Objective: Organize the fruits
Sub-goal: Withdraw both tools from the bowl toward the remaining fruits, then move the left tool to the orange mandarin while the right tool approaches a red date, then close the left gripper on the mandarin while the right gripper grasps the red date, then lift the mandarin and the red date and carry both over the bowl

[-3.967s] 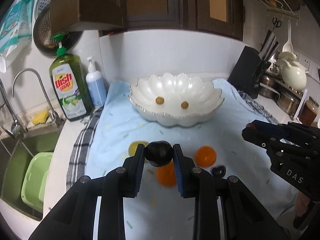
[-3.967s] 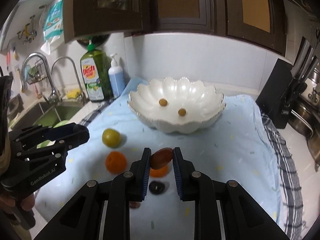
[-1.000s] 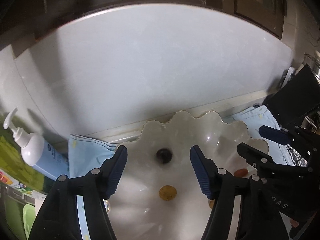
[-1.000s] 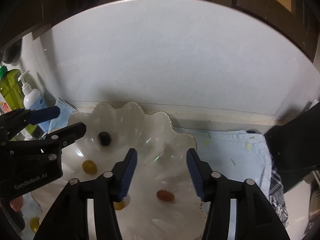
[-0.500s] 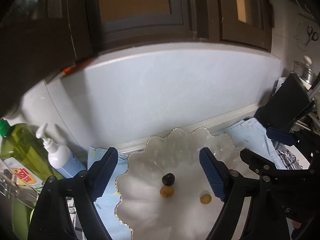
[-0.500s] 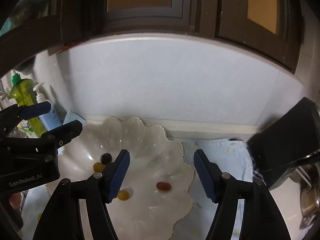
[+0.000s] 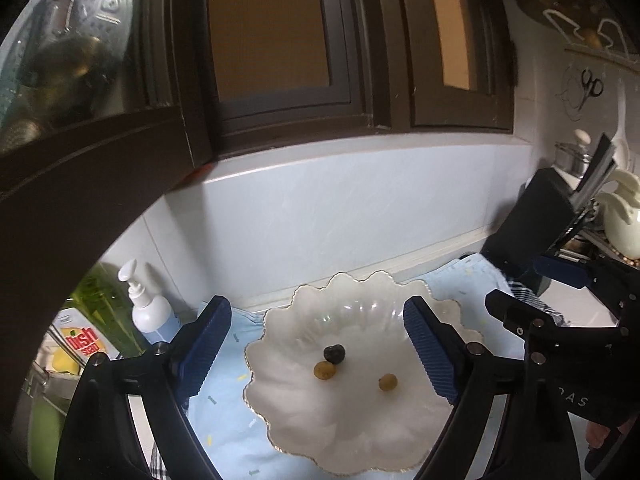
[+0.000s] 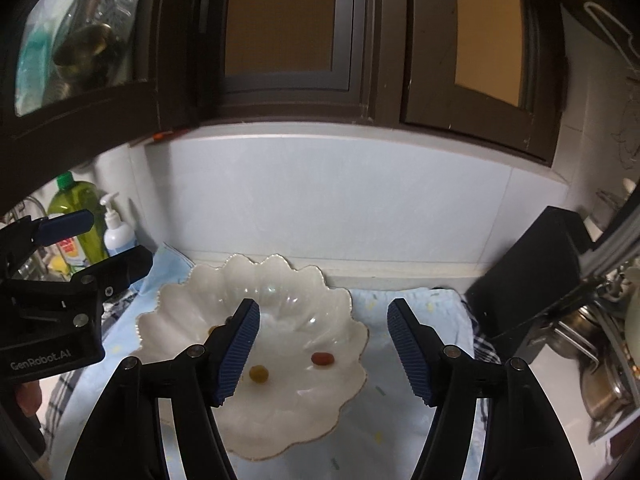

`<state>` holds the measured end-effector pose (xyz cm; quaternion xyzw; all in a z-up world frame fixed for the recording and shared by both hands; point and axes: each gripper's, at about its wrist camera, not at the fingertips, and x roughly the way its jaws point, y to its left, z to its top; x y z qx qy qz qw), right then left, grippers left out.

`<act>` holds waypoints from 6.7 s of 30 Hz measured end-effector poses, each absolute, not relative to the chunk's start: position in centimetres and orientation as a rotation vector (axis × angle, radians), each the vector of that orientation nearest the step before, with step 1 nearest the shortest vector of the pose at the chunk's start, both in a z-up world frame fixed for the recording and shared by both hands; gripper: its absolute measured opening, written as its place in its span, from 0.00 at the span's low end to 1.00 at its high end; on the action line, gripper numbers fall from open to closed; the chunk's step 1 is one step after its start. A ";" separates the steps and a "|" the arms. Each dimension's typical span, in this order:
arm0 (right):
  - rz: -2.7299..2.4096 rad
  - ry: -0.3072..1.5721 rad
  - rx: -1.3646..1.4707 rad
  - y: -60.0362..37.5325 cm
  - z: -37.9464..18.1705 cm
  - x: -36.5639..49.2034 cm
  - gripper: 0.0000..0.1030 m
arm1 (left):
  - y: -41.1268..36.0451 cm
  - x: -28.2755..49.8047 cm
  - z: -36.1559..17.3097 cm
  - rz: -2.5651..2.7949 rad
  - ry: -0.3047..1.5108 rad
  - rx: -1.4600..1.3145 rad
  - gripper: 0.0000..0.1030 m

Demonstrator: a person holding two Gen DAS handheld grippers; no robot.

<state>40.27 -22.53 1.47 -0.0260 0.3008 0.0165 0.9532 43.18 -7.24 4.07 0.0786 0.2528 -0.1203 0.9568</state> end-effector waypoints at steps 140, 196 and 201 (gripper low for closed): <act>-0.013 0.821 0.067 -11.6 -12.7 20.4 0.30 | -1.4 28.2 -12.2 -0.656 0.725 0.345 0.44; 0.265 0.478 -0.034 -18.6 1.7 29.1 0.30 | -5.1 30.9 1.8 -0.278 0.468 0.138 0.44; 0.270 0.490 -0.033 -18.8 1.5 32.0 0.30 | -5.4 33.3 1.8 -0.264 0.474 0.144 0.44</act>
